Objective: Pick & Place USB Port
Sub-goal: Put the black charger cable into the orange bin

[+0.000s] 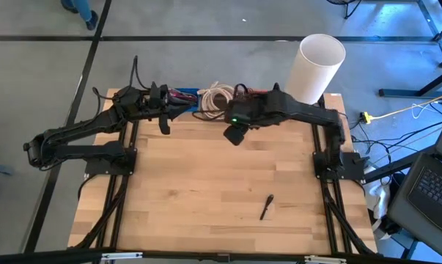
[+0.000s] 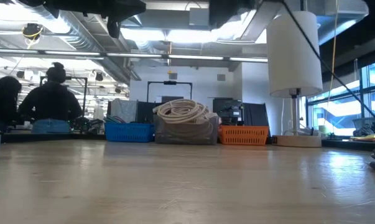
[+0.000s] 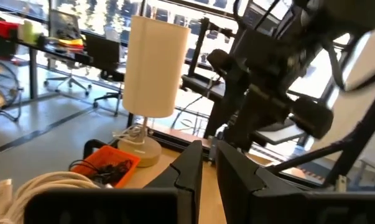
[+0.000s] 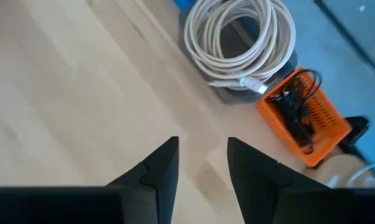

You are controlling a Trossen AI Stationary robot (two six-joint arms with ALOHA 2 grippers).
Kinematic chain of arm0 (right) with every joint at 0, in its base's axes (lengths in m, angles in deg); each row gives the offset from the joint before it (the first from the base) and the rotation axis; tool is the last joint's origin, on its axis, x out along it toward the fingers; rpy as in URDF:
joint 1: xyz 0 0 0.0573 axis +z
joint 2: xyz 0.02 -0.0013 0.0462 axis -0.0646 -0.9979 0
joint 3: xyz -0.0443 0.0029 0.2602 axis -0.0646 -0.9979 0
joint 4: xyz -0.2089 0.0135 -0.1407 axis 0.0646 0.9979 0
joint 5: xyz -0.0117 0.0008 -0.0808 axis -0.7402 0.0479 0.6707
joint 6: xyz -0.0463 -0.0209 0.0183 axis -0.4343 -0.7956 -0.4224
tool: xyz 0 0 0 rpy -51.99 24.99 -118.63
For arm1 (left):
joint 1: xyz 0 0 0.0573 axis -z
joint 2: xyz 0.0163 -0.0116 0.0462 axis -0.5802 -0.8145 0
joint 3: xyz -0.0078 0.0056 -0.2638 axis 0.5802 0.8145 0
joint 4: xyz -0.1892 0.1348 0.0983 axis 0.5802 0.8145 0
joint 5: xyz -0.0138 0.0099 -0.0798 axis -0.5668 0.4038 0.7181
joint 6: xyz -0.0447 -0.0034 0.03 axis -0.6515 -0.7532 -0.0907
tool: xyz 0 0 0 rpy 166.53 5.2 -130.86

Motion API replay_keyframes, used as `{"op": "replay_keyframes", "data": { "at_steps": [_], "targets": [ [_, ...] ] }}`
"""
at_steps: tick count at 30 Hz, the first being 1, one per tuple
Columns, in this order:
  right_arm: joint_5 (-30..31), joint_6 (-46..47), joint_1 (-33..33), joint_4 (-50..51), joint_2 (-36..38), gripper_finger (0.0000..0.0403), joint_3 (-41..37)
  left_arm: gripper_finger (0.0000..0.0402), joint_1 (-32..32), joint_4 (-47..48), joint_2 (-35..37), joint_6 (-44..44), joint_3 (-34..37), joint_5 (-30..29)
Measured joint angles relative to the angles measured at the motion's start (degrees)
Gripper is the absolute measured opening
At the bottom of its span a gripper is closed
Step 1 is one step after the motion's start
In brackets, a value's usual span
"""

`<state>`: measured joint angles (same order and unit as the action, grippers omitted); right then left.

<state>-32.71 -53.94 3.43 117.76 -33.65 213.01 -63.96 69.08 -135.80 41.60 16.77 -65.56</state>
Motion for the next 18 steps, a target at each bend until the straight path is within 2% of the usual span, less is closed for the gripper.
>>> {"op": "replay_keyframes", "data": {
  "at_steps": [5, 10, 14, 18],
  "targets": [
    [-3.25, 6.8, 4.26, 0.0, 2.61, 0.0136, 0.0, 0.0034, 0.0, 0.13, 0.0, 0.0, 0.0, 1.43],
    [-4.2, 16.04, 11.74, -0.01, 2.61, 0.0136, 0.0, 0.0032, -0.17, 3.04, 0.0, 1.65, 0.0, 1.41],
    [-4.23, 28.32, 18.13, -0.03, 2.31, 0.0136, -2.31, 0.0031, -0.17, 5.64, 0.0, 3.2, 0.0, 1.91],
    [-3.92, 42.82, 23.57, -0.06, 2.35, 0.0136, -6.23, 0.0031, -0.17, 6.83, 0.73, 4.54, 0.0, 5.66]
  ]
}}
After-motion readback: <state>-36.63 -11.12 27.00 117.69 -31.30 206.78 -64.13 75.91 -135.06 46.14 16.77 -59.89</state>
